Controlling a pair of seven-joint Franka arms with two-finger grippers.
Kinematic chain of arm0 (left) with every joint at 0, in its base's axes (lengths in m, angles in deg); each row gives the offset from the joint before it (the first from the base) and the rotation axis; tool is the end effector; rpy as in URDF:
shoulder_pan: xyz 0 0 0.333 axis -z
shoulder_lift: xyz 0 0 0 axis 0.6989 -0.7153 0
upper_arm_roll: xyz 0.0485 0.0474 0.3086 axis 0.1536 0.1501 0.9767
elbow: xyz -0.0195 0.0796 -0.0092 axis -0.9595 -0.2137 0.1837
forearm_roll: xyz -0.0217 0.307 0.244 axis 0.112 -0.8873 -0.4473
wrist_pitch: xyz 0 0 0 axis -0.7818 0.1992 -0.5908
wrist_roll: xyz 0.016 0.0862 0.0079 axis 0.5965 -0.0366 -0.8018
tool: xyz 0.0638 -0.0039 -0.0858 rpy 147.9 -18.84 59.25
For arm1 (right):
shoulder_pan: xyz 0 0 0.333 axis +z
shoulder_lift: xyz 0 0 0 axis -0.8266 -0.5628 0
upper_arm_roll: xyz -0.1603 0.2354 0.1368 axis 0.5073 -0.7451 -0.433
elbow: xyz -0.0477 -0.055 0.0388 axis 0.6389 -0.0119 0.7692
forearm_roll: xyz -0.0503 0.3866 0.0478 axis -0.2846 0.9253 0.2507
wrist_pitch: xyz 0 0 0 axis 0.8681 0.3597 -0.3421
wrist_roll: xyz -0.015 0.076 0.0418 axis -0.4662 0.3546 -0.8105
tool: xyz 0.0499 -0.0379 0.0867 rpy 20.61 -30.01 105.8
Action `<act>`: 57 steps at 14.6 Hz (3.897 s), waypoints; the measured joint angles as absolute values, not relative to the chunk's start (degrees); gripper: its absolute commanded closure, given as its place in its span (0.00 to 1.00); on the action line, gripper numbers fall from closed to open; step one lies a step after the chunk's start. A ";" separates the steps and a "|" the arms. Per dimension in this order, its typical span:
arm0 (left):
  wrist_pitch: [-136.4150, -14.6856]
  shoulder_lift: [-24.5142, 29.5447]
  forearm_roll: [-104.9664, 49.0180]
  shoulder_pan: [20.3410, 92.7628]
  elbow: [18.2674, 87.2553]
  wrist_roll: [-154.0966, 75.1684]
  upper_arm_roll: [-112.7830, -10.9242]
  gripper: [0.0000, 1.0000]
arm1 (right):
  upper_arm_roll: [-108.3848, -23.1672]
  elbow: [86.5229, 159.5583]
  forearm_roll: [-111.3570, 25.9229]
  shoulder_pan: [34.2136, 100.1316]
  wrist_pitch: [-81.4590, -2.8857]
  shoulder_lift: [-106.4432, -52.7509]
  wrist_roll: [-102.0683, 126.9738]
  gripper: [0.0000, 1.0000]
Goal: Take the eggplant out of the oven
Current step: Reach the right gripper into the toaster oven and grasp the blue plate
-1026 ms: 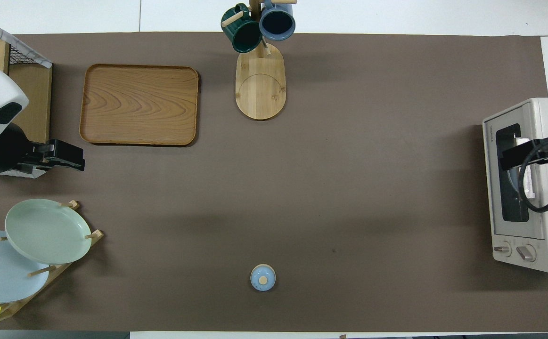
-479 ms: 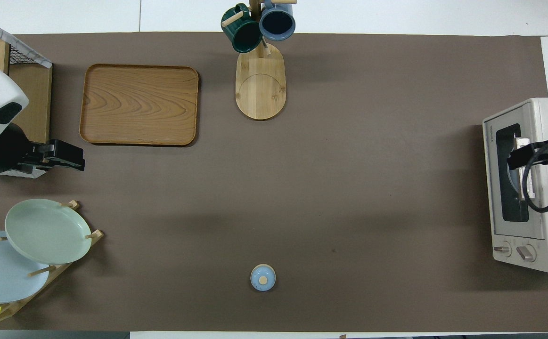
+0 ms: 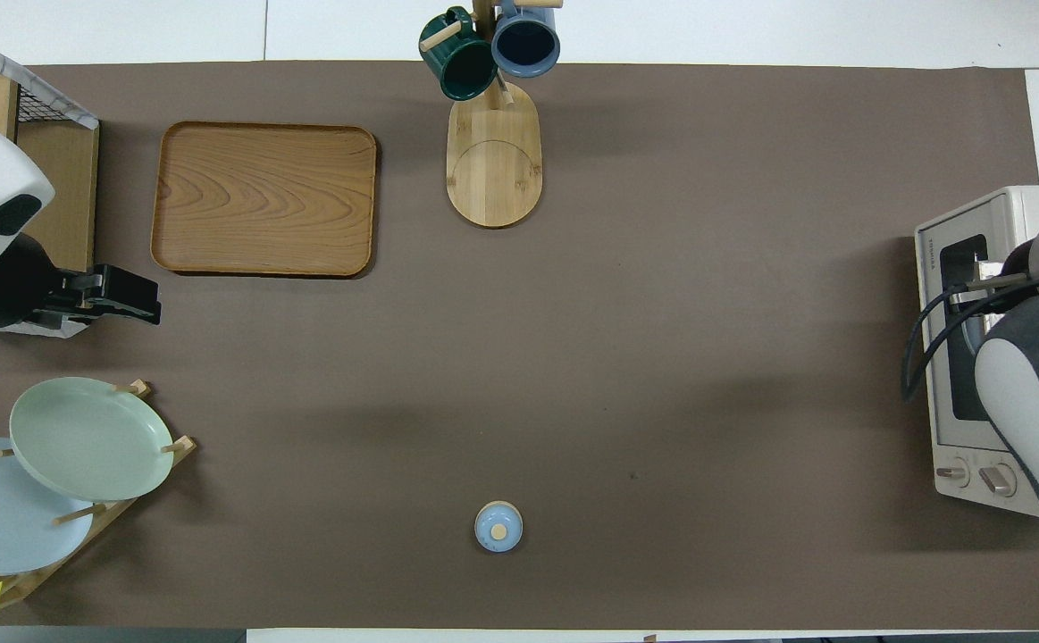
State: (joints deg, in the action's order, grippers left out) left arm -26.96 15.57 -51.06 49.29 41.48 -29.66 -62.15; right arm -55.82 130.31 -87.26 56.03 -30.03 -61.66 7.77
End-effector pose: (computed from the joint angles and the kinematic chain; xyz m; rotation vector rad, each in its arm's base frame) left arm 0.5264 -0.0814 0.5891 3.1143 -0.0693 -0.1426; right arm 0.5400 -0.0430 0.5026 2.9092 0.1256 -0.0928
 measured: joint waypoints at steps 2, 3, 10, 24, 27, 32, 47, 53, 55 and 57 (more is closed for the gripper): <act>-26.96 15.57 -51.06 49.29 41.48 -29.66 -62.15 0.00 | -55.82 130.93 -90.28 56.03 -30.29 -62.49 7.46 1.00; -26.96 15.57 -51.06 49.29 41.48 -29.66 -62.15 0.00 | -55.81 131.19 -91.33 56.02 -30.30 -62.71 7.44 1.00; -26.96 15.57 -51.06 49.29 41.48 -29.66 -62.15 0.00 | -55.78 133.98 -92.70 54.74 -30.63 -62.73 7.68 1.00; -26.96 15.57 -51.06 49.29 41.48 -29.66 -62.15 0.00 | -57.01 141.87 -82.21 58.61 -43.98 -65.09 7.73 1.00; -26.96 15.57 -51.06 49.29 41.48 -29.66 -62.15 0.00 | -57.13 143.02 -82.15 58.97 -48.65 -66.36 7.72 1.00; -26.96 15.57 -51.06 49.29 41.48 -29.66 -62.15 0.00 | -57.44 144.68 -79.96 59.33 -54.01 -69.50 7.20 1.00; -26.96 15.59 -51.06 49.28 41.48 -29.66 -62.15 0.00 | -56.32 136.68 -72.85 60.60 -45.10 -72.02 5.57 0.38; -26.96 15.59 -51.06 49.28 41.48 -29.66 -62.39 0.00 | -55.56 135.68 -79.15 57.00 -40.27 -70.34 6.67 0.38; -26.95 15.59 -51.06 49.28 41.48 -29.66 -62.39 0.00 | -55.53 136.37 -79.20 55.07 -40.26 -70.33 8.40 0.40; -26.94 15.59 -51.06 49.28 41.48 -29.66 -62.40 0.00 | -55.52 137.36 -79.22 53.37 -40.41 -70.26 9.43 0.50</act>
